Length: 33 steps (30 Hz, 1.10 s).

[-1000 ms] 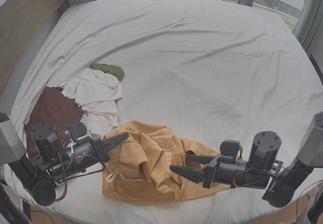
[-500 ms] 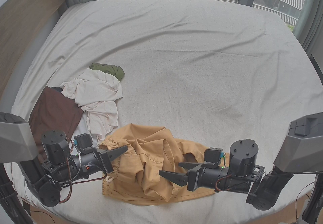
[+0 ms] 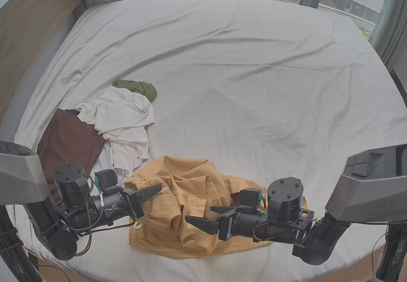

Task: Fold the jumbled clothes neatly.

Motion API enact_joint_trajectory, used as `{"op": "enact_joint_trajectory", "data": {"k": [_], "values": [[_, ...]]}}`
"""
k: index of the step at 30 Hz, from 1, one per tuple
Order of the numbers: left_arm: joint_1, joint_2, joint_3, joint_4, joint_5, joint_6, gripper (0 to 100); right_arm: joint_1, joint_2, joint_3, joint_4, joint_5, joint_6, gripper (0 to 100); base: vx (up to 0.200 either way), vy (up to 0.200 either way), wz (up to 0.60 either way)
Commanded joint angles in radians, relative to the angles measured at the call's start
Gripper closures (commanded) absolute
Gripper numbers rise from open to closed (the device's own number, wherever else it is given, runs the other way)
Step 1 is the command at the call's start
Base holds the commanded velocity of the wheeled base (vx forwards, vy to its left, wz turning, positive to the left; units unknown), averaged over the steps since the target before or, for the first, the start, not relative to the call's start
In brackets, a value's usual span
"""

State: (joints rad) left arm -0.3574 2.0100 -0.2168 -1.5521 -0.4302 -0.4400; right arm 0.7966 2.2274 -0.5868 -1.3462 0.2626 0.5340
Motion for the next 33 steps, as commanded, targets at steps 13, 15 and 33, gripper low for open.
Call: {"op": "enact_joint_trajectory", "data": {"k": [13, 15, 33], "values": [[0.002, 0.003, -0.004, 0.0, -0.001, 0.0, 100, -0.013, 0.084, -0.12, 0.016, -0.089, 0.086, 100, 0.0, 0.0, 0.0], [0.002, 0.003, -0.004, 0.0, -0.001, 0.0, 100, -0.013, 0.084, -0.12, 0.015, -0.089, 0.09, 100, 0.0, 0.0, 0.0], [0.012, 0.003, -0.018, 0.0, 0.005, -0.003, 100, -0.04, 0.04, 0.002, -0.125, -0.089, 0.099, 100, 0.0, 0.0, 0.0]]}}
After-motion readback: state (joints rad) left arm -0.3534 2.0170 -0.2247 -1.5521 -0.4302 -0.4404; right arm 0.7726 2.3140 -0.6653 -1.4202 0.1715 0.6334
